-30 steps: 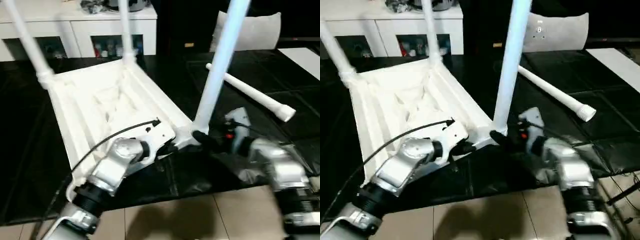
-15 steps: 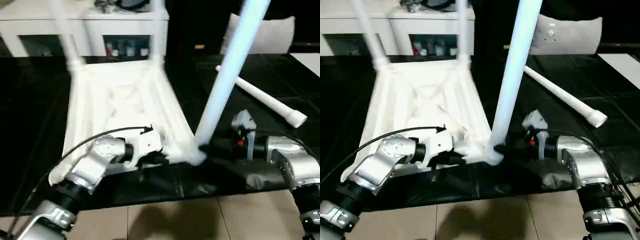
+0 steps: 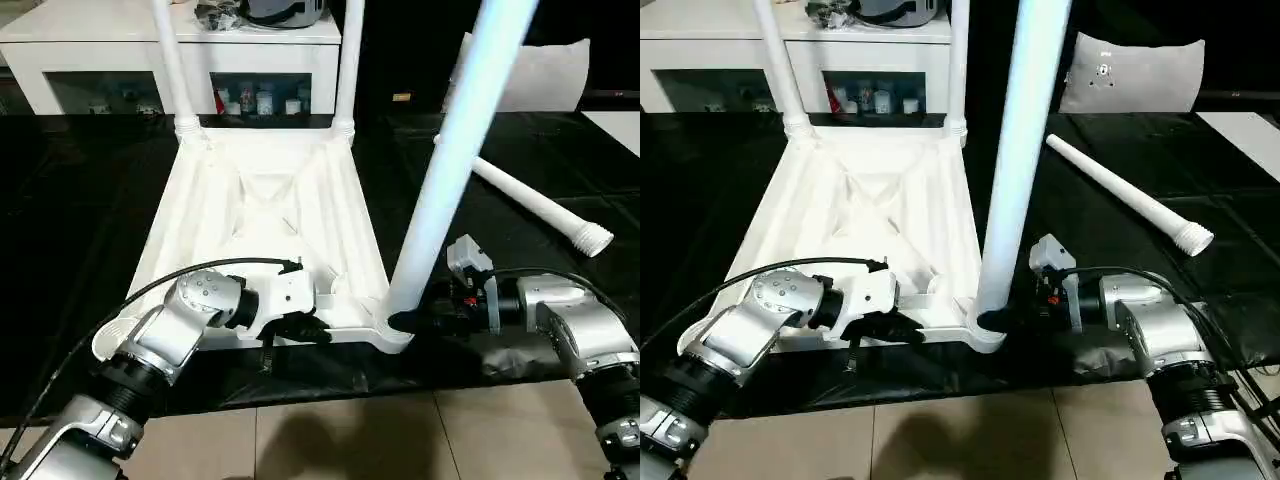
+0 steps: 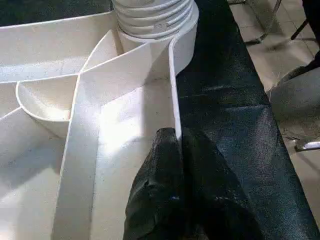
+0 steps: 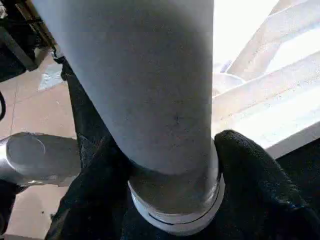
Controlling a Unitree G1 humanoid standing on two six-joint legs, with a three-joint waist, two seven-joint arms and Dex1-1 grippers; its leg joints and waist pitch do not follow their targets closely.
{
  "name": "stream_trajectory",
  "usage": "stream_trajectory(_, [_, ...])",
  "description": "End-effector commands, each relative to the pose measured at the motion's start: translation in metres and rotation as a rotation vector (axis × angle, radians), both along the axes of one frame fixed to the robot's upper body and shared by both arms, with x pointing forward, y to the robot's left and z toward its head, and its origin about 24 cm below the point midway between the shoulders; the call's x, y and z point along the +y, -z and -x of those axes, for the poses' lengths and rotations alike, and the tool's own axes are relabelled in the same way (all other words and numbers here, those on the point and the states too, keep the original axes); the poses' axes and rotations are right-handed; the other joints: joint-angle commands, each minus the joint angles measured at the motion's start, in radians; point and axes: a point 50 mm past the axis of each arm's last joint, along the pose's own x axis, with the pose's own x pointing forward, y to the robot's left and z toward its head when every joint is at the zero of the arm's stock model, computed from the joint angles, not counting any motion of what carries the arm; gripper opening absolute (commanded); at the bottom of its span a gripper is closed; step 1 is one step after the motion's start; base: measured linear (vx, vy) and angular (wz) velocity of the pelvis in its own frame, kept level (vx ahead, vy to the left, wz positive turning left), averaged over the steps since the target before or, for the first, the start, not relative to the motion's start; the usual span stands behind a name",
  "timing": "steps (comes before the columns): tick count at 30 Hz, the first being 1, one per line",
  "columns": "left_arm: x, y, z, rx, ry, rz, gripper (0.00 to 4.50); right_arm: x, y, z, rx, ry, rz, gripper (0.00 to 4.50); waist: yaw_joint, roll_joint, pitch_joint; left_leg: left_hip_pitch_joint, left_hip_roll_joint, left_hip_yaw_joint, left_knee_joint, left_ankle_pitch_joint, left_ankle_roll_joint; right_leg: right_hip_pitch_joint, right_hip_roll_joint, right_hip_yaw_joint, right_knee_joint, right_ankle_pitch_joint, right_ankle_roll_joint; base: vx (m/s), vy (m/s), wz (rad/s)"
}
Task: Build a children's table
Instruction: Rotate leg to tighten
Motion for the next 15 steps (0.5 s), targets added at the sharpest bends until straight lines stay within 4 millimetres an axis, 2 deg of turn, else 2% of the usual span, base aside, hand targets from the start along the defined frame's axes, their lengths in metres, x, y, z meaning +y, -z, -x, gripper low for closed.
stream_trajectory(1, [-0.008,0.003,0.005,0.018,0.086,-0.021,0.00,0.003,-0.003,0.002,0.008,-0.035,-0.008,2.37,-0.001,-0.007,-0.059,-0.010,0.023,0.006,-0.068,-0.133,0.073,0.065,-0.050,0.047,-0.058,-0.248,-0.203,0.000,0.000,0.00])
stream_trajectory(5, [-0.009,0.005,0.008,0.044,0.073,-0.003,0.00,0.005,0.003,0.009,0.046,-0.039,-0.029,2.36,0.001,-0.008,-0.060,-0.011,0.023,0.006,-0.068,-0.124,0.076,0.066,-0.051,0.048,-0.056,-0.238,-0.203,0.000,0.000,0.00])
stream_trajectory(6, [-0.010,0.005,0.009,0.059,0.061,0.016,0.00,0.006,0.006,0.012,0.060,-0.033,-0.038,2.36,0.004,0.004,-0.059,-0.010,0.024,0.004,-0.069,-0.130,0.074,0.064,-0.052,0.047,-0.057,-0.243,-0.205,0.000,0.000,0.00])
stream_trajectory(7, [-0.010,0.005,0.010,0.066,0.053,0.025,0.00,0.007,0.008,0.013,0.065,-0.028,-0.041,2.36,0.002,-0.001,-0.060,-0.009,0.024,0.006,-0.068,-0.131,0.072,0.065,-0.051,0.048,-0.059,-0.236,-0.206,0.000,0.000,0.00])
stream_trajectory(9, [-0.012,0.006,0.011,0.083,0.035,0.048,0.00,0.009,0.012,0.016,0.077,-0.017,-0.049,2.36,0.002,-0.002,-0.058,-0.009,0.024,0.006,-0.070,-0.150,0.067,0.065,-0.051,0.047,-0.060,-0.249,-0.206,0.000,0.000,0.00])
stream_trajectory(10, [-0.016,0.007,0.010,0.093,-0.029,0.063,0.00,0.014,0.017,0.012,0.062,0.062,-0.049,2.36,0.003,0.001,-0.058,-0.008,0.025,0.005,-0.071,-0.154,0.064,0.064,-0.052,0.047,-0.060,-0.254,-0.206,0.000,0.000,0.00])
stream_trajectory(12, [-0.020,0.007,0.007,0.089,-0.092,0.085,0.00,0.017,0.020,0.007,0.045,0.145,-0.053,2.36,-0.005,0.001,-0.052,-0.007,0.022,0.004,-0.075,-0.194,0.051,0.062,-0.052,0.045,-0.070,-0.319,-0.190,0.000,0.000,0.00])
stream_trajectory(13, [-0.025,0.006,0.004,0.089,-0.154,0.108,0.00,0.021,0.023,0.001,0.029,0.220,-0.050,2.35,-0.009,-0.001,-0.047,-0.005,0.018,0.002,-0.078,-0.229,0.039,0.062,-0.052,0.042,-0.081,-0.410,-0.161,0.000,0.000,0.00])
stream_trajectory(14, [-0.033,0.005,0.000,0.087,-0.231,0.140,0.00,0.026,0.027,-0.005,0.027,0.314,-0.044,2.35,-0.013,-0.001,-0.045,-0.002,0.018,0.003,-0.079,-0.243,0.031,0.060,-0.053,0.042,-0.086,-0.452,-0.146,0.000,0.000,0.00])
stream_trajectory(15, [-0.040,0.003,-0.003,0.088,-0.296,0.170,0.00,0.032,0.031,-0.010,0.034,0.392,-0.032,2.34,-0.027,0.000,-0.042,0.000,0.013,-0.004,-0.080,-0.276,0.012,0.059,-0.053,0.032,-0.099,-0.553,-0.104,0.000,0.000,0.00])
